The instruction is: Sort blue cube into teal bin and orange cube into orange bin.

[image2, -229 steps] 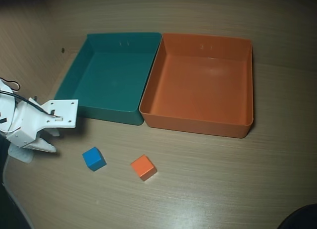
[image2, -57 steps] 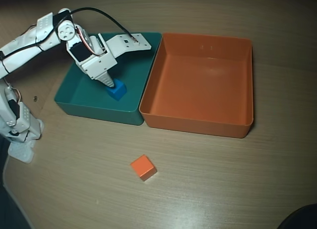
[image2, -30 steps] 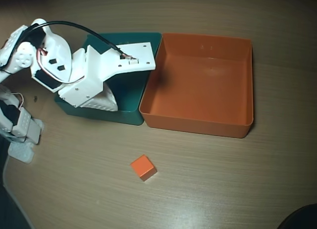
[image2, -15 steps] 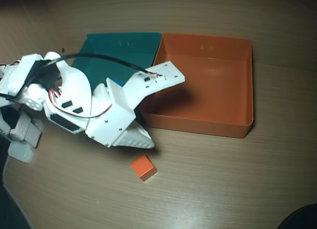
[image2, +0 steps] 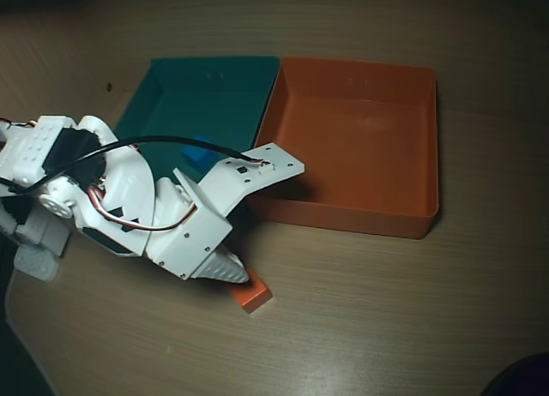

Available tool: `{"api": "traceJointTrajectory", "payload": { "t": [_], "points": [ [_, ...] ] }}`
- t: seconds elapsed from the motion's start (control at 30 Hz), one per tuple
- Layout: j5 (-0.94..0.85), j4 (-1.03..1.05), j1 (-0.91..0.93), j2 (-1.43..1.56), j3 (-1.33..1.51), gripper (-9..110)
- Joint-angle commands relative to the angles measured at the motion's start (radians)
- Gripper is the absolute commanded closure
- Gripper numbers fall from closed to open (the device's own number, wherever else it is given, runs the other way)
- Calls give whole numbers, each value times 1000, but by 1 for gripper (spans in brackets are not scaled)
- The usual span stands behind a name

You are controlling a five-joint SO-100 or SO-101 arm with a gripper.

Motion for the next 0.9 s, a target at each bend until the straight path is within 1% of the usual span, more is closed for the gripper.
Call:
{"api": "traceJointTrajectory", "payload": {
  "t": [0.0,0.1,0.2,0.3,0.57,0.87],
  "points": [
    [5,2,5,23,-23,82],
    [5,-2,6,23,-23,68],
    [6,-20,12,21,-23,58],
    [6,-58,31,15,-23,51],
    [6,-169,75,-78,-17,52],
    [6,-186,81,-179,-9,53]
  ]
}}
